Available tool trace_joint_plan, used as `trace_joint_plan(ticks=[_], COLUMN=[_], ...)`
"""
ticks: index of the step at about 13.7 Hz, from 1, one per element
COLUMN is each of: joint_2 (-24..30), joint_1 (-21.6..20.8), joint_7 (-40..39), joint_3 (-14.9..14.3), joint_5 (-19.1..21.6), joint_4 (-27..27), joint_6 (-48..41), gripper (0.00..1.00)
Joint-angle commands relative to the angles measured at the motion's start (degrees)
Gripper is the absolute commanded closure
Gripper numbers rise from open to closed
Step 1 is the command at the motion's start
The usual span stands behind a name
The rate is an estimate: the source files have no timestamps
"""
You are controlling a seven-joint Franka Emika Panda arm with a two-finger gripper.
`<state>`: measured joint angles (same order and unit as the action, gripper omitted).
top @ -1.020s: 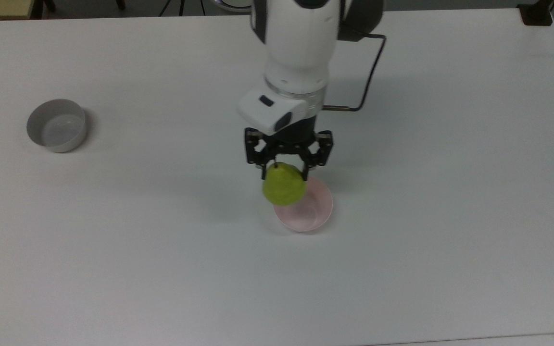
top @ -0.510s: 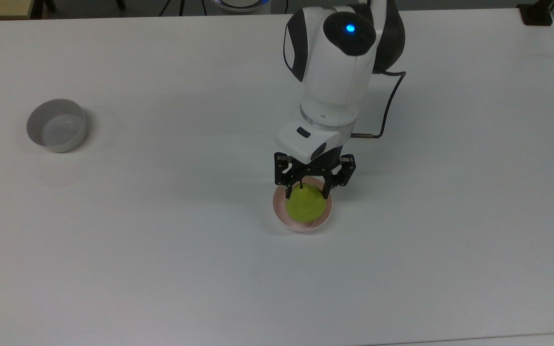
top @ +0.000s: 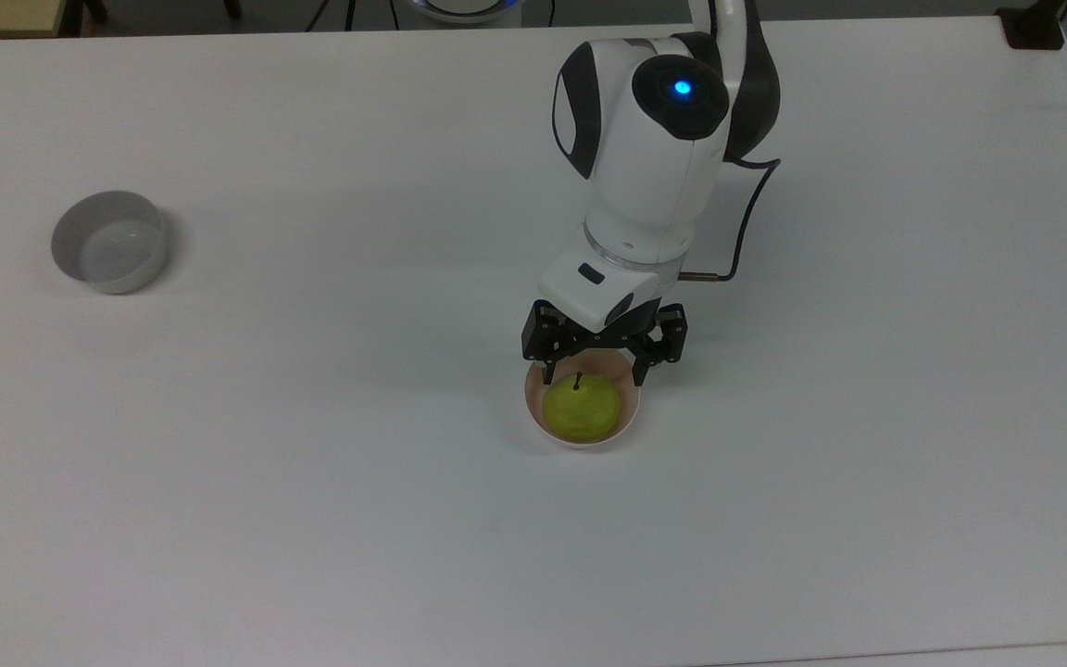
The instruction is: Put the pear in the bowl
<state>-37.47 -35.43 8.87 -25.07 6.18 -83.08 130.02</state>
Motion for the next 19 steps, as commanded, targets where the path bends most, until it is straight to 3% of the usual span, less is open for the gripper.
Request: trace_joint_plan(ticks=[1,4,7,9,10,12,19], joint_2=[5.5,14.8,23.9,26.8,27.8,29.5,30.8], joint_1=[-0.4,4.4,14.7,23.8,27.0,29.8,30.5], joint_7=[0.4,-1.2,-4.6,-10.3,-13.2,-14.1,-13.6], joint_3=[-1.3,0.0,3.5,7.2,7.5,7.5,7.1], joint_5=[0.7,-0.6,-1.2,-3.6,-3.9,-3.9,-7.1], joint_4=[-0.5,-1.9,-2.1,-2.4,-3.0,-4.4,-4.0], joint_6=[-0.4,-10.2,-23.0,-29.8,-31.1,-31.3,-35.1], gripper=[0.00,0.00,0.00,0.00,0.00,0.00,0.00])
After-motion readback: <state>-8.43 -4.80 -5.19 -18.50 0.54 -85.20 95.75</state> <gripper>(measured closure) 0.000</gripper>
